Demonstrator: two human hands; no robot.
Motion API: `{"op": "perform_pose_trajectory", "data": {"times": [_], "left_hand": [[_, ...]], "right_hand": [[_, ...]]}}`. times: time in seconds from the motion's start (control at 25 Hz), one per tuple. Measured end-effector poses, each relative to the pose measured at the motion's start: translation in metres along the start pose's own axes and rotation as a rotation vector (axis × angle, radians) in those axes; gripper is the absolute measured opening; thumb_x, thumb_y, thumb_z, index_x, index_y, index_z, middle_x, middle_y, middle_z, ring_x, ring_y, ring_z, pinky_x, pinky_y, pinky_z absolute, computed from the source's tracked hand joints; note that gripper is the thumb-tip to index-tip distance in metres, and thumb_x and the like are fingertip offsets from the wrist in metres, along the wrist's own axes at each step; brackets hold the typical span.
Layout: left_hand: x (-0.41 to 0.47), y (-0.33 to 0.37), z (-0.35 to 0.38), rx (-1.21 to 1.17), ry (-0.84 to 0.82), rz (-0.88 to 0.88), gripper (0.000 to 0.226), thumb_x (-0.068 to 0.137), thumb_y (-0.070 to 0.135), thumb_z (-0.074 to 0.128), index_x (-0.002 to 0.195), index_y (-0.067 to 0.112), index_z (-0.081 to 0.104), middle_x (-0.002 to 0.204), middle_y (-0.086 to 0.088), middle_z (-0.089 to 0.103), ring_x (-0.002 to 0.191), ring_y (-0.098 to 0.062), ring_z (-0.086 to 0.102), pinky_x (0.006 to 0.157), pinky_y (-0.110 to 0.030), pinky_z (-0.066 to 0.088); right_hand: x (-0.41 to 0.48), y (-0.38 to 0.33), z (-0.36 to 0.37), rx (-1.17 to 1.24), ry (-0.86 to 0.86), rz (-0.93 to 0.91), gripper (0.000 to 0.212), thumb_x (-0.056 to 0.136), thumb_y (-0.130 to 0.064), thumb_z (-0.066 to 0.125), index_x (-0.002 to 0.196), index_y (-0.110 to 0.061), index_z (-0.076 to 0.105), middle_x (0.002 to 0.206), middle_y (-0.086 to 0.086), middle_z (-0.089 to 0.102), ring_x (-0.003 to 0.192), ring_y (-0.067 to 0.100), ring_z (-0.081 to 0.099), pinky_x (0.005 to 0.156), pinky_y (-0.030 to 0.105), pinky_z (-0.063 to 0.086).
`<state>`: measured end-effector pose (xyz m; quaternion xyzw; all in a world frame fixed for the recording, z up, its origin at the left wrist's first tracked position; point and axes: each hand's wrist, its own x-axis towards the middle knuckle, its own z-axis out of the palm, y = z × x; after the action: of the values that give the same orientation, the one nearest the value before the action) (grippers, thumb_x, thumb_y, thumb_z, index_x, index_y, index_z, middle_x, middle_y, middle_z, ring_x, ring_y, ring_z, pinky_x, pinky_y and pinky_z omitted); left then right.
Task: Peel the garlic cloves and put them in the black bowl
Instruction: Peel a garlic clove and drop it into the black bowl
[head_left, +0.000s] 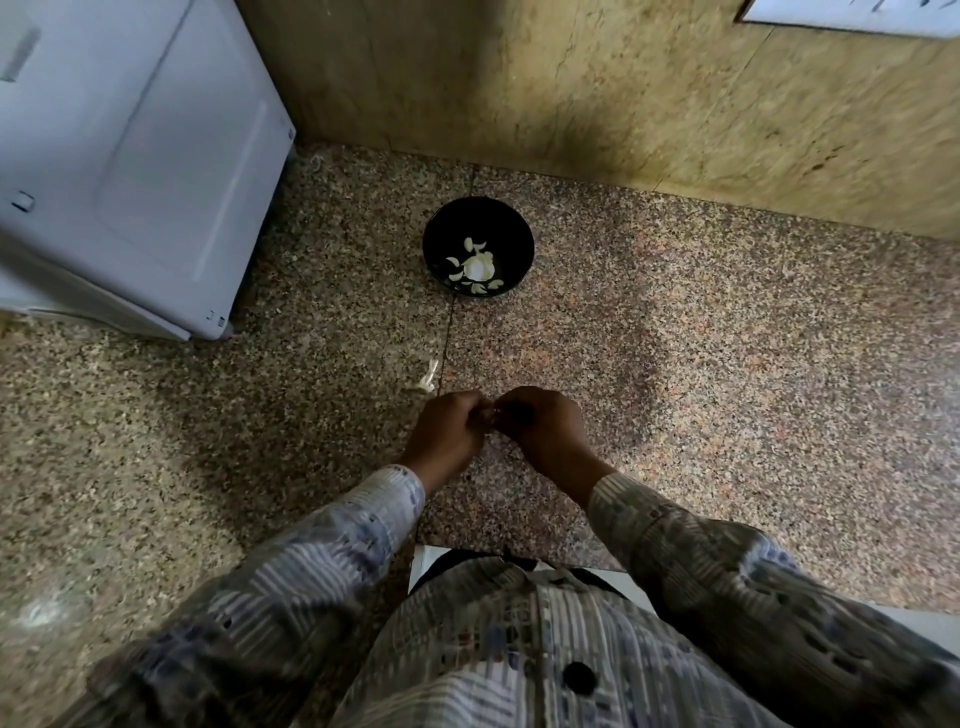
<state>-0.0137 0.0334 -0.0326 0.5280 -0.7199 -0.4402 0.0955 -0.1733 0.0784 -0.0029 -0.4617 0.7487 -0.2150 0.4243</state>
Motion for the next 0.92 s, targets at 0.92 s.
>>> {"op": "perform_pose_trajectory", "data": {"times": [0.92], "left_hand": [[0.007, 0.01, 0.008, -0.075, 0.058, -0.15, 0.017, 0.086, 0.014, 0.076, 0.1, 0.022, 0.081, 0.098, 0.006, 0.078, 0.086, -0.005, 0.07, 0.076, -0.014, 0.051]], "right_hand": [[0.008, 0.017, 0.001, 0.27, -0.034, 0.242, 0.006, 0.084, -0.017, 0.084, 0.088, -0.016, 0.079, 0.081, 0.008, 0.078, 0.079, 0.026, 0.077, 0.08, 0.052, 0.063]]}}
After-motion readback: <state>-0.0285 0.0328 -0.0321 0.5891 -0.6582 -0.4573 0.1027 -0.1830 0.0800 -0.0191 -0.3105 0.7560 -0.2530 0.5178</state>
